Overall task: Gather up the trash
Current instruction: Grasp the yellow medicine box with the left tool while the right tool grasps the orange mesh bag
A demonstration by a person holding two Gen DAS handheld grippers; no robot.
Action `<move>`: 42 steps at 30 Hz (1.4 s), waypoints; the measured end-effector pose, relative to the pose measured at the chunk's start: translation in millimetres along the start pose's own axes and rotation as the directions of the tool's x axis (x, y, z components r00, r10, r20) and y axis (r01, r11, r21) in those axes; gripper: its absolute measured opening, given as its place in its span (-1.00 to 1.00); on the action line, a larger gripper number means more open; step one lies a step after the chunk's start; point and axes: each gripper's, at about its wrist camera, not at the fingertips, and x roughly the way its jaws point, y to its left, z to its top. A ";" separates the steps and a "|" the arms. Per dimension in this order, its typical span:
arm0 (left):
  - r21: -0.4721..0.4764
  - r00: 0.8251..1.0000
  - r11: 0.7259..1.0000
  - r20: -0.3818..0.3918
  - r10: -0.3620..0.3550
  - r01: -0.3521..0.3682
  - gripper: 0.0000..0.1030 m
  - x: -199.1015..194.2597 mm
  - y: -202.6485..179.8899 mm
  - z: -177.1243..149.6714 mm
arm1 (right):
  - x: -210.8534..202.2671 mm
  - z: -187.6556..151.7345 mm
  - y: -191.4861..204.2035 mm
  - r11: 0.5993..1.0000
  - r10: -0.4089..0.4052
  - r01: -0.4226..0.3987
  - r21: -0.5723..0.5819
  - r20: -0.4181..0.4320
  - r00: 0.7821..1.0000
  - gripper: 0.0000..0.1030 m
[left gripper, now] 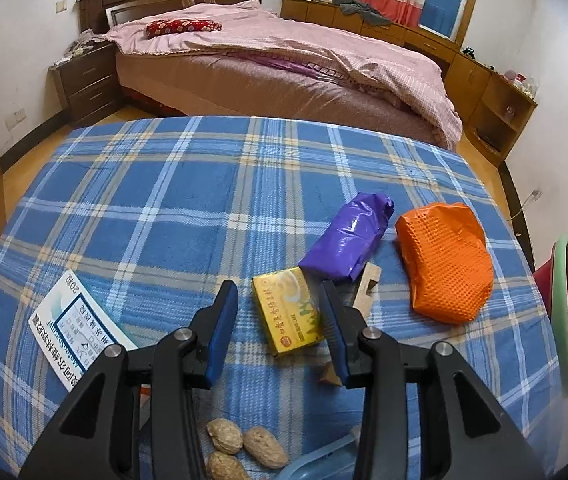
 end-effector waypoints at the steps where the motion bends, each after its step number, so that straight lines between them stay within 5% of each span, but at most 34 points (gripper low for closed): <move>1: -0.003 1.000 1.000 -0.019 0.014 -0.014 -0.18 2.0 0.8 -1.1 | 0.3 -0.1 1.0 1.000 0.001 -0.001 -0.001 -0.001 1.000 0.45; 6: 0.045 1.000 0.999 -0.010 0.018 -0.017 -0.19 -1.0 -3.7 -9.0 | 1.8 0.7 5.6 1.000 0.004 -0.004 -0.008 -0.005 1.000 0.45; 9: 0.058 1.000 0.998 -0.006 0.003 -0.002 -0.48 -1.5 -3.7 -9.8 | 4.2 1.7 11.4 1.000 0.009 -0.009 -0.020 -0.012 1.000 0.45; 21: 0.030 0.996 0.999 0.084 -0.030 0.028 -0.49 -19.8 6.1 18.2 | 31.0 20.3 67.9 0.987 0.061 -0.067 -0.149 -0.040 0.997 0.45; 27: 0.000 0.994 0.999 0.105 -0.035 0.035 -0.49 -16.1 15.9 21.6 | 67.4 25.7 111.2 0.965 0.096 -0.117 -0.234 -0.099 0.990 0.62; 42: -0.046 0.992 0.996 0.099 -0.078 0.083 -0.49 -16.2 30.3 12.2 | 155.0 34.2 155.4 0.944 -0.024 -0.027 -0.328 -0.148 0.989 0.66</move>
